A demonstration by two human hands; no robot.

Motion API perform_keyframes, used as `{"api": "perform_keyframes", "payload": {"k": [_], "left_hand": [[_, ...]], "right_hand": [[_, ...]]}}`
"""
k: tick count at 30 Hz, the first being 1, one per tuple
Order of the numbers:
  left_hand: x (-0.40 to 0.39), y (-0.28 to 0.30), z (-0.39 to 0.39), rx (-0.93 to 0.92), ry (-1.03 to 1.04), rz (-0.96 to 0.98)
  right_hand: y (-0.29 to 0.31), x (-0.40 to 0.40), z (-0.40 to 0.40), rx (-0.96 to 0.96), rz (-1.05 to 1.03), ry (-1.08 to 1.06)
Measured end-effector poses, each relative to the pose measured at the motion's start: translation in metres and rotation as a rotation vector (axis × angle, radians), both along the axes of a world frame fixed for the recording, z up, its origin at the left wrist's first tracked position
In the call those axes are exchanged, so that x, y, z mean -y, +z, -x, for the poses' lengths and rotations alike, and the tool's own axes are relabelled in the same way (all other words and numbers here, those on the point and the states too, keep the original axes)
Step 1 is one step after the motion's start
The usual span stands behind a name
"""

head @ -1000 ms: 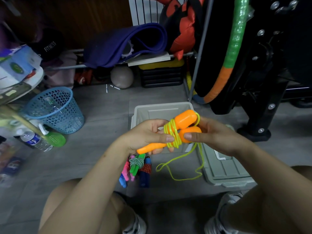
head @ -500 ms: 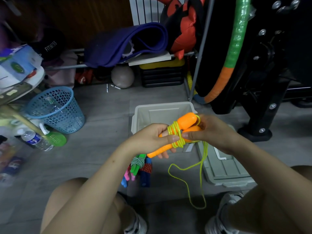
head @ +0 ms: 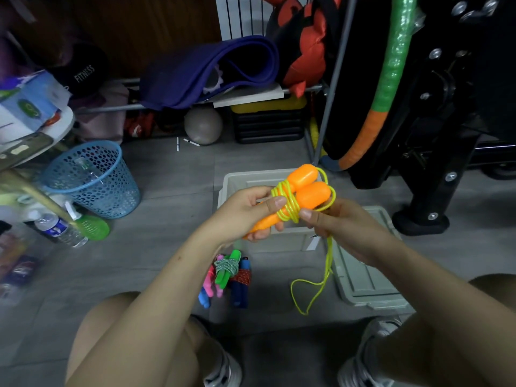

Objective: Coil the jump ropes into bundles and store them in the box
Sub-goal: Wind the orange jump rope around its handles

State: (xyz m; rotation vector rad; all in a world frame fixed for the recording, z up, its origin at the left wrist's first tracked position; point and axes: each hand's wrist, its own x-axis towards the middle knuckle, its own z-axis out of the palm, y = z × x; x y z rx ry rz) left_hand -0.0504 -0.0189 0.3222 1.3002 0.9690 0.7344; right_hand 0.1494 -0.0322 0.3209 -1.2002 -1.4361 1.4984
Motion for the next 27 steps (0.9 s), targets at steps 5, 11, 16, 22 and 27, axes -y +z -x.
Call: {"api": "perform_keyframes", "payload": {"k": [5, 11, 16, 22, 27], "left_hand": [[0.002, 0.001, -0.004, 0.026, 0.043, 0.001], [0.002, 0.001, -0.007, -0.034, 0.090, -0.006], [0.002, -0.002, -0.009, -0.114, 0.194, -0.017], [-0.005, -0.005, -0.003, -0.213, 0.264, -0.075], [-0.004, -0.003, 0.001, -0.386, -0.023, -0.157]], "right_hand": [[-0.003, 0.004, 0.007, -0.043, -0.034, -0.138], [-0.011, 0.002, 0.012, 0.180, -0.126, -0.338], [-0.005, 0.003, 0.012, 0.598, -0.304, -0.165], [-0.013, 0.013, 0.011, 0.967, -0.738, 0.032], [0.004, 0.001, -0.005, 0.955, -0.904, 0.005]]}}
